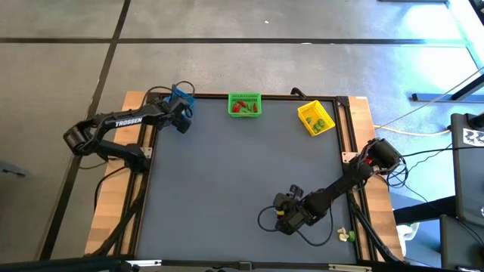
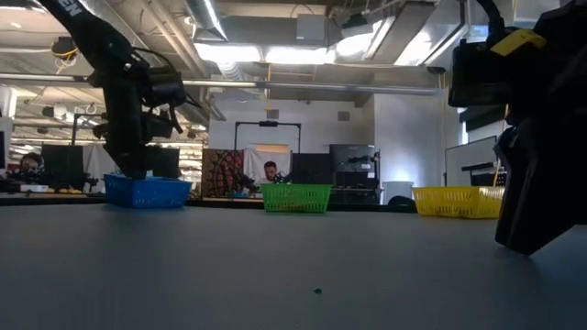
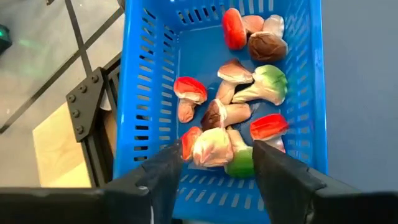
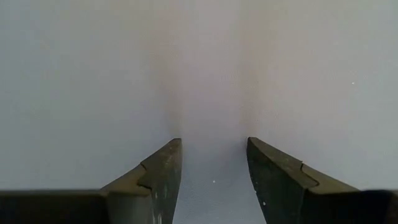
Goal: Sort produce into baskets
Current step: Put the brown mushroom into the blue bin
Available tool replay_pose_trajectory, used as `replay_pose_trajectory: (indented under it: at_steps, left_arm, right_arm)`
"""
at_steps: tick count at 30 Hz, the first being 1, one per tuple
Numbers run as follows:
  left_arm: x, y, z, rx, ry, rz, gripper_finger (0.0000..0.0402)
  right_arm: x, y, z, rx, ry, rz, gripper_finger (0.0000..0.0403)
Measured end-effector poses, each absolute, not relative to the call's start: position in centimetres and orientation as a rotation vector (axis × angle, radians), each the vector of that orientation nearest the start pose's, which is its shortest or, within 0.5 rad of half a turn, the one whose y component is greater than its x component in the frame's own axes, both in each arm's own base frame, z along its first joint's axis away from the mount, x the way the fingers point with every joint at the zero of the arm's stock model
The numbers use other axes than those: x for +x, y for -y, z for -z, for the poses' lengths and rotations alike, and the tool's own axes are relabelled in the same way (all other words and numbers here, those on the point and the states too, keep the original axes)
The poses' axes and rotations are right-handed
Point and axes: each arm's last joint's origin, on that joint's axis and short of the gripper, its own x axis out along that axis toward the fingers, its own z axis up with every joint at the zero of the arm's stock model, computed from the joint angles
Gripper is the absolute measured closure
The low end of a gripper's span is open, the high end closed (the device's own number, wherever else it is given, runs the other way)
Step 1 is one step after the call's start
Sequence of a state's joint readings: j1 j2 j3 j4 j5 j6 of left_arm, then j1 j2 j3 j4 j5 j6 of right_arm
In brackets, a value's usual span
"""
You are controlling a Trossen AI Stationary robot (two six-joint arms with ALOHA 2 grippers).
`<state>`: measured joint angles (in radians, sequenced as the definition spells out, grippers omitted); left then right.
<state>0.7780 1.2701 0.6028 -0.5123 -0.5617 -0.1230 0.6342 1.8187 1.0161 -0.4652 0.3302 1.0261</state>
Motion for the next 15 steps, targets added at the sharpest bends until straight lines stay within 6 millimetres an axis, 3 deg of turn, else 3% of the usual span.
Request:
replay_pose_trajectory:
  at_steps: [5,15]
  left_arm:
    - [13.7,-15.2,-17.5,-0.206,-1.193,-1.224,0.0205]
    - [13.8,-13.1,-20.9,-0.173,-0.986,-1.183,0.0208]
  right_arm:
    - [26.9,-18.6,-13.4,0.335,-1.088,0.33,0.022]
    - [26.7,-18.9,-14.6,0.364,-1.166,0.229,0.022]
